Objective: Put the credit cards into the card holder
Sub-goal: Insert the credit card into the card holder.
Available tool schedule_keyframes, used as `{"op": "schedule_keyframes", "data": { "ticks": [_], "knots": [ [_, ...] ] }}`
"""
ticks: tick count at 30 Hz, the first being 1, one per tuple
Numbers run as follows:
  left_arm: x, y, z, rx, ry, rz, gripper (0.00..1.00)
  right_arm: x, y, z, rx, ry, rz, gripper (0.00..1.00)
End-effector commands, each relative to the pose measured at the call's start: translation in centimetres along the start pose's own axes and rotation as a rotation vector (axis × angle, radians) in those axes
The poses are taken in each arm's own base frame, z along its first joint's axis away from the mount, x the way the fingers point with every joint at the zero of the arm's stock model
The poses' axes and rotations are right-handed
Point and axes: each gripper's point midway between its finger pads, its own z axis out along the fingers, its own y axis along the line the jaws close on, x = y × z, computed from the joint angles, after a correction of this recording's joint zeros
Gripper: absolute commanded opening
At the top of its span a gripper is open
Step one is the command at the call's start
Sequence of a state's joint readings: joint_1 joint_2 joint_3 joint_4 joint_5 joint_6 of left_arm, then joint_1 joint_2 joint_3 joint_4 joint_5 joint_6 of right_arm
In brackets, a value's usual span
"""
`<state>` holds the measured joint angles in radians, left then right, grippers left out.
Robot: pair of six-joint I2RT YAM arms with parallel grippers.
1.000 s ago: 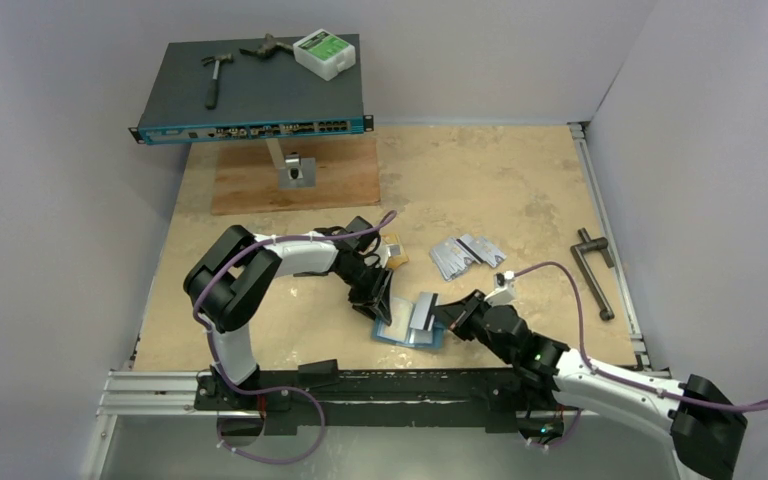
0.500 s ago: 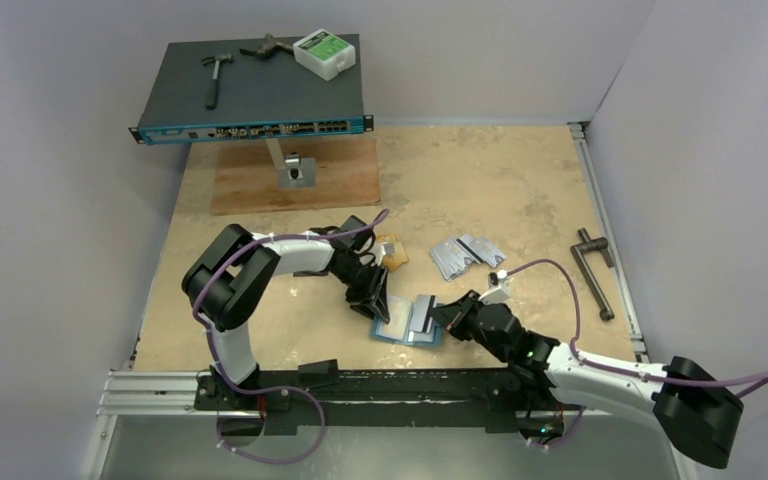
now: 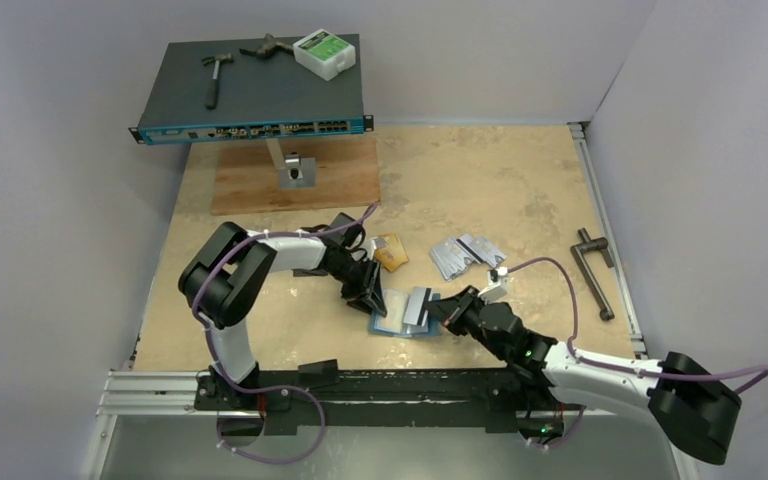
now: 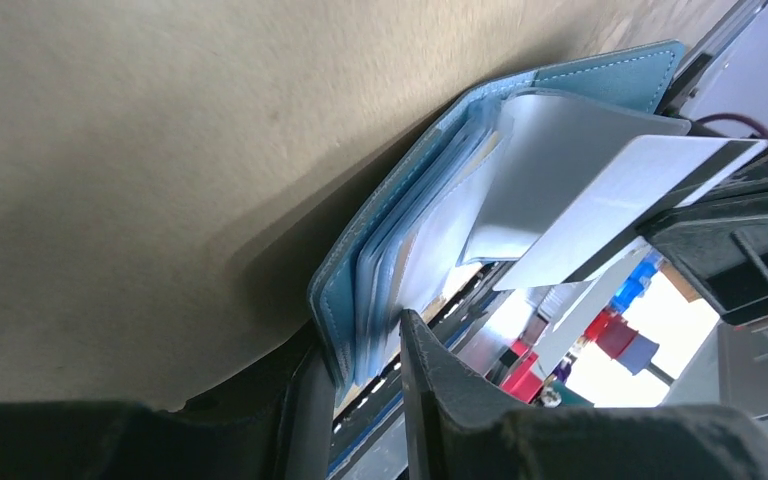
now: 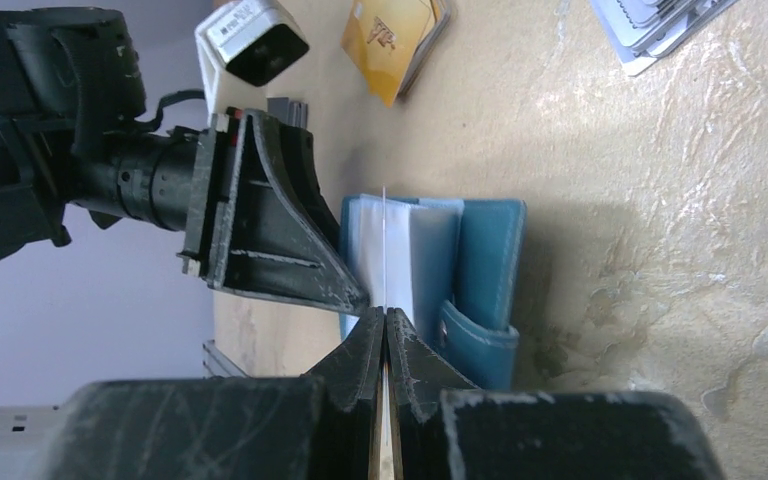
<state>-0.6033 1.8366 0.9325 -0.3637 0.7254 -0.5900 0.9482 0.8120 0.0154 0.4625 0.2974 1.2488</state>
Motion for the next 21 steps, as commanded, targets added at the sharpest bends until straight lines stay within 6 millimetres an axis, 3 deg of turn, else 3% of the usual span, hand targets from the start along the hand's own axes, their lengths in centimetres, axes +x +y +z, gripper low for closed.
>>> {"op": "schedule_keyframes", "data": {
  "ticks": [1, 13, 21],
  "knots": [
    [-1.7, 1.5, -0.2, -0.019, -0.065, -0.036, 0.28, 0.4, -2.2, 0.0, 0.031, -0.008, -0.025, 0.0],
    [-1.7, 2.6, -0.4, -0.018, -0.072, -0.059, 0.28, 0.5, -2.5, 1.0, 0.038, -0.014, -0.028, 0.0],
    [-1.7, 2.9, -0.2, -0.032, -0.067, -0.072, 0.34, -0.3, -2.5, 0.9, 0.029, -0.046, -0.016, 0.0]
  ]
}}
